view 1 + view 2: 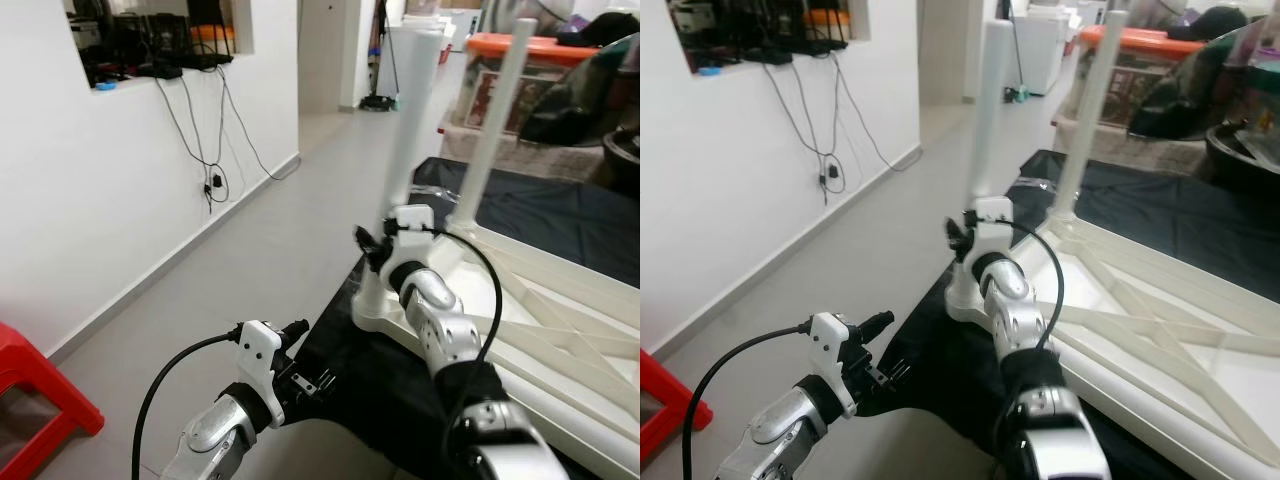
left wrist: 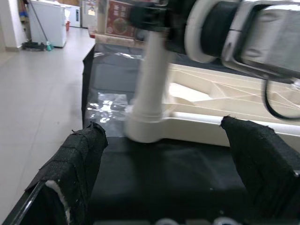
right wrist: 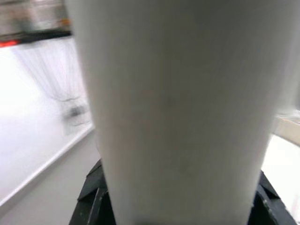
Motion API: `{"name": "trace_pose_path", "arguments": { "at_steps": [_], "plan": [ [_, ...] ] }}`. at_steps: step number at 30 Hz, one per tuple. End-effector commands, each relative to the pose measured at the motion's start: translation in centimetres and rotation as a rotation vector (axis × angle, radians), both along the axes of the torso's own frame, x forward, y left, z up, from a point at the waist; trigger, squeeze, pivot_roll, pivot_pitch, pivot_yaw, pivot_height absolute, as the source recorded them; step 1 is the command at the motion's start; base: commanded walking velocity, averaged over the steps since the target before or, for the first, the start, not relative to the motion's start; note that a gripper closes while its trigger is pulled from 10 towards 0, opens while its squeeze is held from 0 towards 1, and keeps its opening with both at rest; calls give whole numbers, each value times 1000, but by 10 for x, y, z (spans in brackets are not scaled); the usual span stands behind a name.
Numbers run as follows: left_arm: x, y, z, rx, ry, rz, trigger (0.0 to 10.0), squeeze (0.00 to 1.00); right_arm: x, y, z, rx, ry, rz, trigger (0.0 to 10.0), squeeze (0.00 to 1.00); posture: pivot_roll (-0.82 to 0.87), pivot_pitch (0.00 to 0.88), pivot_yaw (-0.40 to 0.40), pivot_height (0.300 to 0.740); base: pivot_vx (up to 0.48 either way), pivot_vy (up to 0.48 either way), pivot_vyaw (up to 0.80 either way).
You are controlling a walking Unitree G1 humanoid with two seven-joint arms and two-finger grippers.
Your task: Building children table
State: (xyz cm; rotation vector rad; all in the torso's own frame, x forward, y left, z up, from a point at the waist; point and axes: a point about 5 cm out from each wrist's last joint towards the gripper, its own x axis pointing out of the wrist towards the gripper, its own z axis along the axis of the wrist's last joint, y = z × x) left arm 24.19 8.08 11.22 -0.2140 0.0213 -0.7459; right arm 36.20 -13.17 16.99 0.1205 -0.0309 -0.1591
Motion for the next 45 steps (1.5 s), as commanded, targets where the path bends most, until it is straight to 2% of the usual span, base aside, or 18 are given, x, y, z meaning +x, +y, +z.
{"name": "trace_pose_path", "arguments": {
  "at_steps": [1,7,8,9,10,12,13,16,20,21,22,23,24,25,28,31,33,45],
  "plan": [
    [-1,0,-3,6,9,-5,10000,0,-17,-27,-26,143,106,-263,0,0,62,0,-21,740,0,0,0],
    [-2,0,-3,6,9,-7,10000,0,-19,-8,-28,204,120,-337,0,0,63,0,-21,740,0,0,0],
    [-2,0,-3,6,10,-8,10000,0,-17,-5,-27,213,116,-313,2471,0,63,0,-21,740,0,0,0],
    [-2,0,-3,6,10,-8,10000,0,-17,-5,-27,213,116,-313,2471,0,63,0,-21,740,0,0,0],
    [-2,0,-3,6,10,-8,10000,0,-13,0,-25,206,105,-236,10000,0,60,0,-20,740,0,0,0],
    [-2,0,-2,6,11,-9,10000,0,-10,3,-23,201,99,-181,10000,0,60,0,-20,740,0,0,0],
    [-2,0,-2,6,11,-9,10000,0,-8,9,-17,196,65,-80,10000,1000,59,0,-19,740,0,0,0],
    [-2,1,-2,6,11,-8,10000,0,-5,16,-5,183,-6,61,10000,1000,60,0,-17,740,0,0,0],
    [-2,1,-2,6,12,-8,10000,0,-4,18,0,174,-35,106,10000,1000,60,0,-15,740,0,0,0],
    [-2,1,-2,6,11,-7,10000,0,-2,22,4,196,-58,217,10000,0,58,0,-15,740,0,0,0],
    [-1,1,-2,6,11,-6,10000,0,-1,23,7,192,-74,363,10000,0,58,0,-14,740,0,0,0],
    [-1,1,-2,6,11,-6,10000,0,-1,23,7,192,-74,363,10000,0,58,0,-14,740,0,0,0],
    [-1,1,-2,7,11,-6,10000,0,-6,24,8,168,-57,696,10000,0,59,0,-13,740,0,0,0],
    [-1,1,-2,7,11,-6,10000,0,-6,24,8,168,-57,696,10000,0,59,0,-13,740,0,0,0],
    [0,1,-2,7,11,-9,10000,0,-17,21,5,63,-15,1006,10000,0,54,0,-10,740,0,0,0],
    [0,1,-2,7,11,-10,10000,0,-22,20,4,30,2,1115,10000,0,54,0,-10,740,0,0,0],
    [0,1,-2,7,9,-10,10000,0,-26,22,6,-39,21,1307,10000,0,58,0,-12,740,0,0,0],
    [0,0,0,6,3,-3,10000,0,-16,39,13,-166,98,1660,10000,0,69,0,-16,740,0,0,0]
  ]
}}
